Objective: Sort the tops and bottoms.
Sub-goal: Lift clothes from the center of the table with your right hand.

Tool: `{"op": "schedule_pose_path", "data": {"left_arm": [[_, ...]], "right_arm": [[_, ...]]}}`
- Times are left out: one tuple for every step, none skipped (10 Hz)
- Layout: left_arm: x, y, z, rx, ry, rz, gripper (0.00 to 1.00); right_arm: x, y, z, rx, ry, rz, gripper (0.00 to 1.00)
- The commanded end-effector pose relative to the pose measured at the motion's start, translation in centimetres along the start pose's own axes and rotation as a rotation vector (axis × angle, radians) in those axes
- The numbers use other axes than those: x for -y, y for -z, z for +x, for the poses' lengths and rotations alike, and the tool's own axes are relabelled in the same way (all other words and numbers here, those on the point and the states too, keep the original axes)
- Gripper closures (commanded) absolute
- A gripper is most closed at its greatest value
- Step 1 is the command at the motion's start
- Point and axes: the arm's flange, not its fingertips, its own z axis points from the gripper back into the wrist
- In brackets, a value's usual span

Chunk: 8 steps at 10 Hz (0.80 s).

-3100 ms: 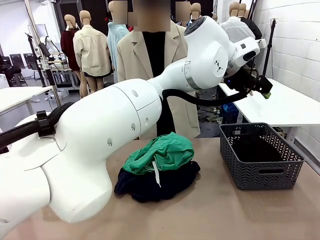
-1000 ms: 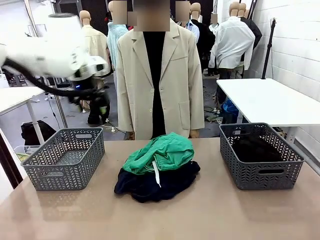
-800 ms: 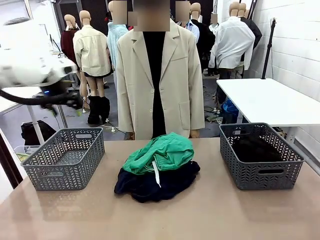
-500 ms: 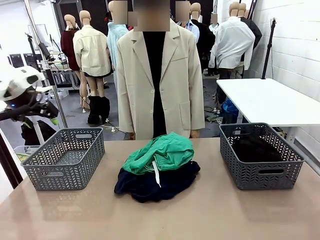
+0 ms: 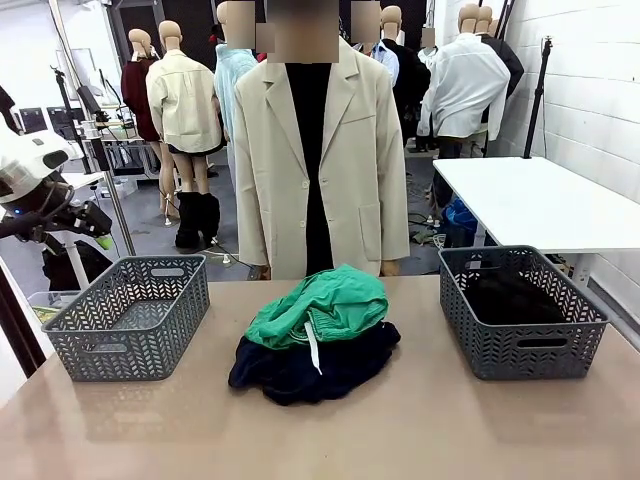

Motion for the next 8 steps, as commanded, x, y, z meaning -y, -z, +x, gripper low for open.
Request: {"op": "schedule_pose_path", "data": {"left_arm": [[0.0, -0.2, 0.2, -0.008, -0.010, 0.007, 0.03], [0.0, -0.2, 0.2, -0.008, -0.010, 0.007, 0.03], [0.0, -0.2, 0.2, -0.008, -0.010, 0.007, 0.03], [0.0, -0.2, 0.2, -0.008, -0.010, 0.007, 0.03], [0.0, -0.2, 0.2, -0.008, -0.010, 0.007, 0.03], [0.0, -0.2, 0.2, -0.008, -0.010, 0.007, 0.03], [0.0, -0.2, 0.2, -0.008, -0.010, 0.007, 0.03], [0.0, -0.2, 0.2, -0.008, -0.010, 0.007, 0.03]], "right_arm": [[-4.8, -3.1, 3.3, 0.048, -0.116, 0.051, 0.00], [-8.2, -5.1, 4.8, 0.071, -0.194, 0.106, 0.00], [-11.7, -6.8, 6.3, 0.075, -0.293, 0.166, 0.00], [-15.4, -8.1, 7.7, 0.074, -0.382, 0.205, 0.00], [-19.8, -9.3, 7.7, 0.036, -0.524, 0.266, 0.00], [-23.6, -9.8, 7.1, -0.020, -0.645, 0.291, 0.00], [-26.4, -9.4, 6.6, -0.017, -0.678, 0.284, 0.00], [-28.8, -8.6, 5.7, -0.066, -0.791, 0.436, 0.00]]}}
